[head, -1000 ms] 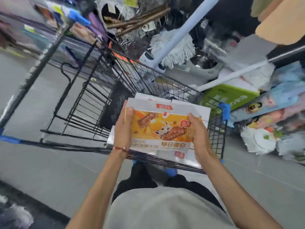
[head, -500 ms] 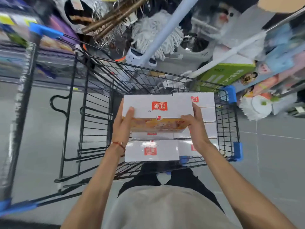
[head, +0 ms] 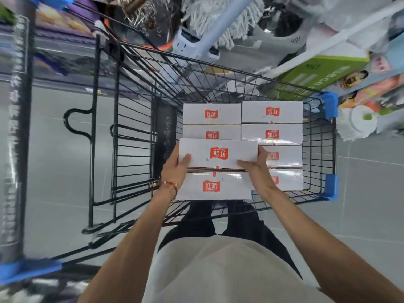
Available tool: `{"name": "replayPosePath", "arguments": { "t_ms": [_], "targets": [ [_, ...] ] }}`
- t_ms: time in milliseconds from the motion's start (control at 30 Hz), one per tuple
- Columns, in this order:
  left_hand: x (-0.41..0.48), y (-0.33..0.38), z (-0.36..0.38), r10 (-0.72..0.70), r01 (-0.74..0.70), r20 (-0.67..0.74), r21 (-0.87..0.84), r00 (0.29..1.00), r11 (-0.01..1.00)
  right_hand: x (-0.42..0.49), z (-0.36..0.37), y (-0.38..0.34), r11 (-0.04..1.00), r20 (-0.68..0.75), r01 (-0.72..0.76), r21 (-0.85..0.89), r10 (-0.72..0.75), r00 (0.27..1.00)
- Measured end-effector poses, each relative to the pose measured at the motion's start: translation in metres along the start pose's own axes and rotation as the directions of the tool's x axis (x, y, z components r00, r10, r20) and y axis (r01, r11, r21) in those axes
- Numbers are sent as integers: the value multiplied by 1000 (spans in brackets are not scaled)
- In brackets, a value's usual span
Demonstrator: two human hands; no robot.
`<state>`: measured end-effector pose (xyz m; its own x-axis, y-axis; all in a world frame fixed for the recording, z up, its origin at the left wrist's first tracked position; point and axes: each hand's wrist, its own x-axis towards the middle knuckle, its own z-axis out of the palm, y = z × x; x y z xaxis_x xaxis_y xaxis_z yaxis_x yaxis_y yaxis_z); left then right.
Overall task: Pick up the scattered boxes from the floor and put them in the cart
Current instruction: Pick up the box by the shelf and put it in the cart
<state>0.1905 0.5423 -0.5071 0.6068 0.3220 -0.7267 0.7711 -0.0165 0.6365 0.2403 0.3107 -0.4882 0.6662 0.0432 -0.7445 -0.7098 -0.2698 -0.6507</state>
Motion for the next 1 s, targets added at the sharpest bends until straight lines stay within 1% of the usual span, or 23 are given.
{"name": "replayPosePath", "arguments": {
  "t_ms": [100, 267, 333, 500, 567, 667, 800, 867, 933, 1000],
  "targets": [
    [1, -6, 1, -11, 13, -22, 100, 1000, 995, 3, 1, 6, 1000, 17, -17, -20, 18, 1000],
    [-1, -11, 3, -41, 44, -58, 64, 997, 997, 7, 6, 5, 999, 72, -30, -25, 32, 997],
    [-3, -12, 4, -51, 56, -64, 79, 997, 995, 7, 5, 6, 999, 92, -33, -27, 36, 995],
    [-4, -7, 14, -72, 81, -106, 81, 992, 993, -1, 0, 5, 999, 92, -23, -34, 26, 995],
    [-8, -3, 18, -72, 81, -127, 72, 989, 994, -5, -2, 6, 1000, 65, -24, -17, 25, 998],
    [-14, 2, 24, -66, 76, -166, 54, 984, 996, -11, -9, 13, 998, -21, -47, 43, 48, 999],
    [-37, 17, 31, 11, 1, -258, 45, 966, 999, -34, -24, 22, 977, -148, -36, 208, 68, 987],
    [-54, 26, 38, 53, -52, -238, 8, 970, 999, -49, -33, 25, 956, -190, -11, 294, 69, 979],
    [-70, 36, 49, 74, -77, -156, -15, 985, 997, -63, -46, 27, 927, -216, 14, 374, 72, 974],
    [-83, 45, 63, 88, -89, -59, -8, 994, 996, -77, -62, 30, 909, -234, 36, 416, 69, 970]
  ]
}}
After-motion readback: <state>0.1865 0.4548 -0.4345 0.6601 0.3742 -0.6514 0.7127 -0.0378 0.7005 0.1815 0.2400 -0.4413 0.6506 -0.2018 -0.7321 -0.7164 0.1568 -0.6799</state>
